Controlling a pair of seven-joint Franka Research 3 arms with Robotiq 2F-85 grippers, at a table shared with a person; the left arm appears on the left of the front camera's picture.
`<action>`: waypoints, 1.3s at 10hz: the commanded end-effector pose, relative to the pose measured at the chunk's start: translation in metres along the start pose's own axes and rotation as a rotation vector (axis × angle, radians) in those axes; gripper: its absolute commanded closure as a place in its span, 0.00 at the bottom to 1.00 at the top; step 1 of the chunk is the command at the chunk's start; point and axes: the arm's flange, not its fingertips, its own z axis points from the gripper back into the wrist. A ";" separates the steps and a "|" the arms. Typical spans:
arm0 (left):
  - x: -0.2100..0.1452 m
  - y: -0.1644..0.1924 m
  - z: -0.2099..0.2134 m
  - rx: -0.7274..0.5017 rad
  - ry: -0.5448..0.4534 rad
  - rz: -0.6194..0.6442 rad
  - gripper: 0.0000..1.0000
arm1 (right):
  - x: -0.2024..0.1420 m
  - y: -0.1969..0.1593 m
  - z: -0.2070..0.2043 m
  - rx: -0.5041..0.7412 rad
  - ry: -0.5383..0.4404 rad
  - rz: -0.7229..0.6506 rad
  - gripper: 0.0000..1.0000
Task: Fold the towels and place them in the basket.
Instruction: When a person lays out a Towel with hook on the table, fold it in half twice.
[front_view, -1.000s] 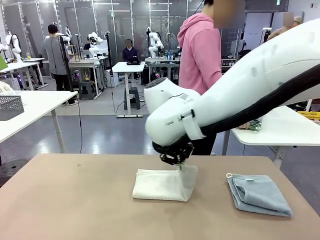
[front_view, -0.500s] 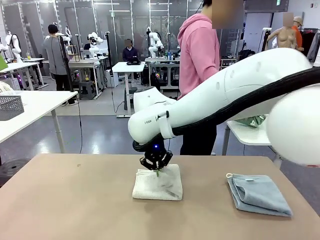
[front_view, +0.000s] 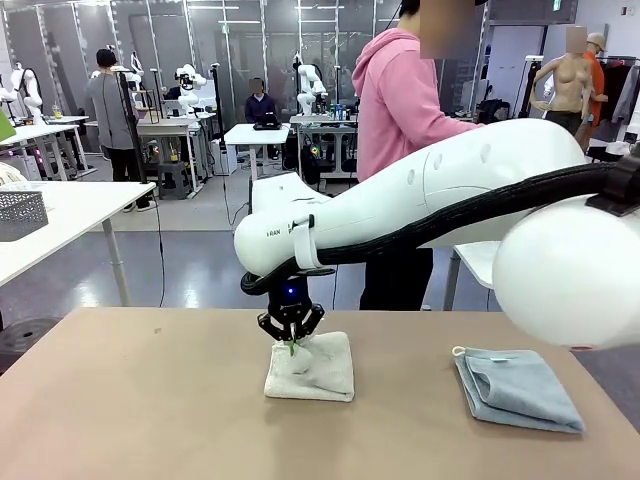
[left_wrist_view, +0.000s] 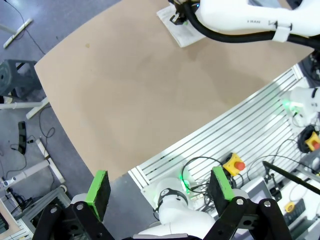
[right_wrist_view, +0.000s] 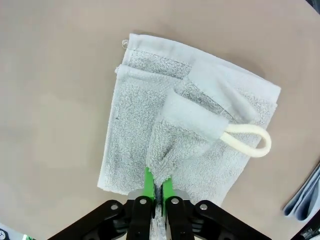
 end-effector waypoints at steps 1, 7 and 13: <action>-0.001 0.001 0.000 0.000 0.000 -0.019 0.00 | 0.009 -0.001 0.003 0.030 0.020 -0.001 0.57; -0.001 0.001 0.000 0.000 0.000 -0.019 0.00 | 0.000 -0.021 0.007 0.149 -0.020 -0.056 0.00; -0.001 0.001 0.000 0.000 0.000 -0.019 0.00 | 0.013 -0.012 0.006 0.107 -0.004 -0.059 0.00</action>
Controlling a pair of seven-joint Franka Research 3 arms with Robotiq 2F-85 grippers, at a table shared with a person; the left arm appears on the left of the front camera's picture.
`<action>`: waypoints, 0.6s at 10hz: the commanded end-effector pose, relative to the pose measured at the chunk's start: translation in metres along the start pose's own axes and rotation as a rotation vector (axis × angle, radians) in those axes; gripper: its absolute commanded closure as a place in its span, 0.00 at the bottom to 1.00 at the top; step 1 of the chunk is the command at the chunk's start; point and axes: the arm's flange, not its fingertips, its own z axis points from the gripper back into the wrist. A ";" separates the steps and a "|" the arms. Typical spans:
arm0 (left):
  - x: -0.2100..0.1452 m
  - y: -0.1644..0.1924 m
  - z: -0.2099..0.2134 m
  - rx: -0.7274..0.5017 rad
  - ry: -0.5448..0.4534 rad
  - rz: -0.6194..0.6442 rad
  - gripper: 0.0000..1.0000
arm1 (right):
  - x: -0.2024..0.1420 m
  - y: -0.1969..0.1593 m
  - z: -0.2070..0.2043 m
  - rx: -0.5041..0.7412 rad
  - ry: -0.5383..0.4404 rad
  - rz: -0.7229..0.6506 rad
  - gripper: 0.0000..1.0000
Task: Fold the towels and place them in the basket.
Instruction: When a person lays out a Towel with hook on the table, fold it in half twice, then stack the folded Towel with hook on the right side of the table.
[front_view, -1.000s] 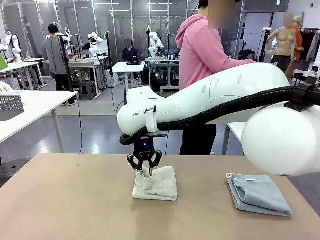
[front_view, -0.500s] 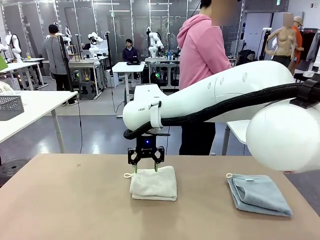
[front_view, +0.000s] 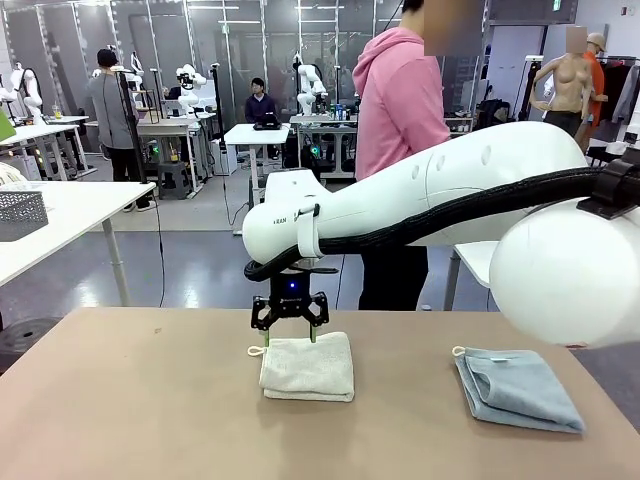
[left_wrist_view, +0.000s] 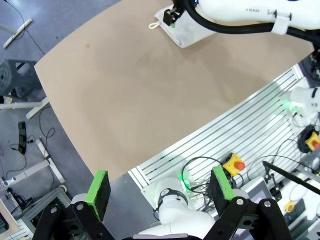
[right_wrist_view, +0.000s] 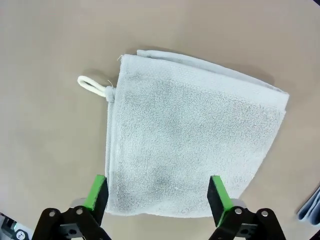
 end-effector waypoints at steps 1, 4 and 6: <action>-0.001 0.001 0.000 0.000 0.000 -0.019 0.00 | 0.002 -0.002 0.001 0.001 0.002 -0.001 0.00; -0.001 0.001 0.000 0.000 0.000 -0.019 0.00 | 0.002 -0.002 0.001 0.001 0.002 -0.001 0.00; -0.001 0.001 0.000 0.000 0.000 -0.019 0.00 | 0.002 -0.002 0.001 0.001 0.002 -0.001 0.00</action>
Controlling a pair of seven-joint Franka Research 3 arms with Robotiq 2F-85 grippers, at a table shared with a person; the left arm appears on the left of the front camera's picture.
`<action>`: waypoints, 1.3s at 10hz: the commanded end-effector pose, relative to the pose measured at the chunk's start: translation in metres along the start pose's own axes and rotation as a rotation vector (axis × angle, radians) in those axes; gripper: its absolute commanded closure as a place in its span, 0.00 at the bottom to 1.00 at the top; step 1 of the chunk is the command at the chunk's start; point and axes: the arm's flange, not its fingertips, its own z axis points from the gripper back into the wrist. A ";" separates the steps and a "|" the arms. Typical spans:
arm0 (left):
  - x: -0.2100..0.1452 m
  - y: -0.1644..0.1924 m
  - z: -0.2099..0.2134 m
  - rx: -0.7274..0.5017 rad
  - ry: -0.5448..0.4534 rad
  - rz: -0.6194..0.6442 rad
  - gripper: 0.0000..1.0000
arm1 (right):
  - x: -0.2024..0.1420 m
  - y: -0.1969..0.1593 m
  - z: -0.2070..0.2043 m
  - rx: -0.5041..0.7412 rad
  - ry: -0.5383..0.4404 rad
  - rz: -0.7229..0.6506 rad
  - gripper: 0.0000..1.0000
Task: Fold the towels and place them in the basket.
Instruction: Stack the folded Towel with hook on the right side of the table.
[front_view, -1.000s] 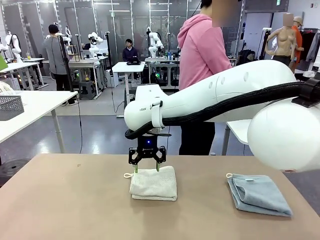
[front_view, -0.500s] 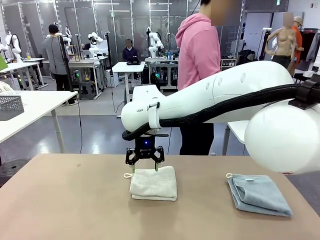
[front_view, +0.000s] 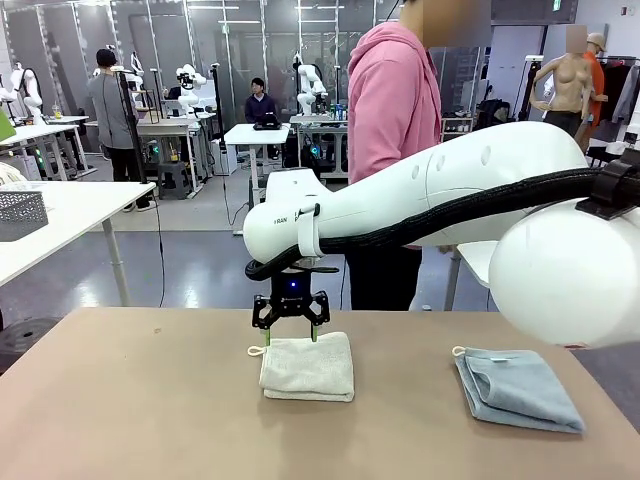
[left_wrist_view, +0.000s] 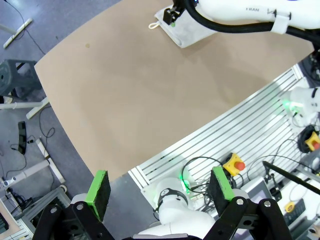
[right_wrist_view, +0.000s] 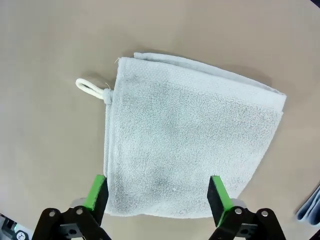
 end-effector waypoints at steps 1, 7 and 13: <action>-0.001 0.001 0.000 0.000 0.000 -0.019 0.00 | 0.001 0.000 0.000 0.003 0.005 0.003 0.00; -0.001 0.001 0.000 0.000 0.000 -0.019 0.00 | 0.001 0.000 0.000 0.003 0.005 0.003 0.00; -0.001 0.001 0.000 0.000 0.000 -0.019 0.00 | -0.061 -0.089 0.018 0.220 -0.124 -0.117 0.00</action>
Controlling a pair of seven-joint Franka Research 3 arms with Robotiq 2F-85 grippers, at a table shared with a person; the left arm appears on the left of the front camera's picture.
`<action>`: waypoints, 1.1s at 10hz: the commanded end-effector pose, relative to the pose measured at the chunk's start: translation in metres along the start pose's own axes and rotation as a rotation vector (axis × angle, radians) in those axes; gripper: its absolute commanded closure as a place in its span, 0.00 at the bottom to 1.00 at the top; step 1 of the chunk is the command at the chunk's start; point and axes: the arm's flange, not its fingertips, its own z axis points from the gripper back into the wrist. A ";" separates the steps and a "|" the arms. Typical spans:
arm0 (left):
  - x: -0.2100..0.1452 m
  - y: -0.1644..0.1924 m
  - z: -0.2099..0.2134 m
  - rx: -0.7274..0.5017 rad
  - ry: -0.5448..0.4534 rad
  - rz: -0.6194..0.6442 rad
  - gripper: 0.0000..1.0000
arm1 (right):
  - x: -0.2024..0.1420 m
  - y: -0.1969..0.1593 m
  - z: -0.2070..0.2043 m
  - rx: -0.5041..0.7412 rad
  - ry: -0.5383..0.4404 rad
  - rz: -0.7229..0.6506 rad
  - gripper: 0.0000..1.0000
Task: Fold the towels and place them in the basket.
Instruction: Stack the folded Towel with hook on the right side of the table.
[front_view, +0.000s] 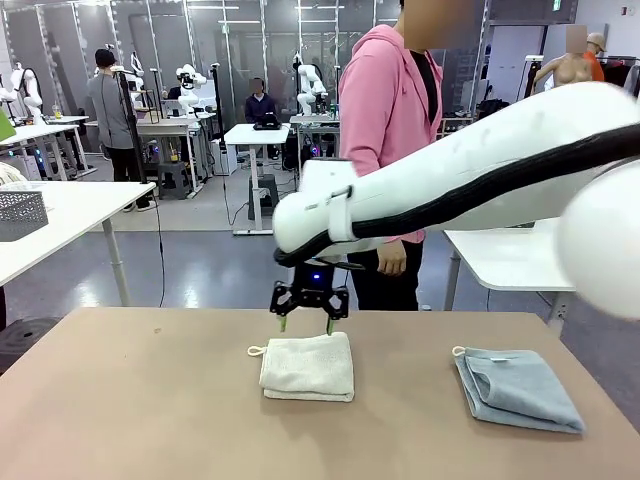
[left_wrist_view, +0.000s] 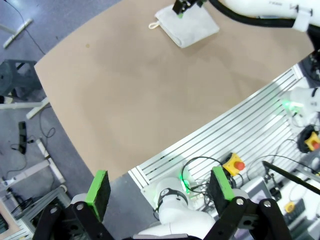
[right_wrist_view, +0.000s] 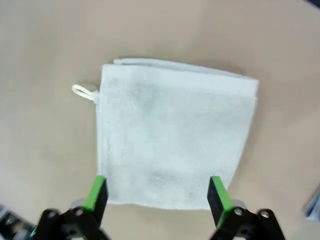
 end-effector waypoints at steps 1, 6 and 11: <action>-0.001 0.001 0.000 0.000 0.000 -0.019 0.00 | -0.037 -0.062 -0.003 0.179 -0.033 -0.035 0.00; -0.001 0.001 0.000 0.000 0.000 -0.019 0.00 | -0.057 -0.152 -0.055 0.458 -0.101 -0.122 0.00; -0.001 0.001 0.000 0.000 0.000 -0.019 0.00 | -0.043 -0.166 -0.090 0.605 -0.075 -0.120 0.00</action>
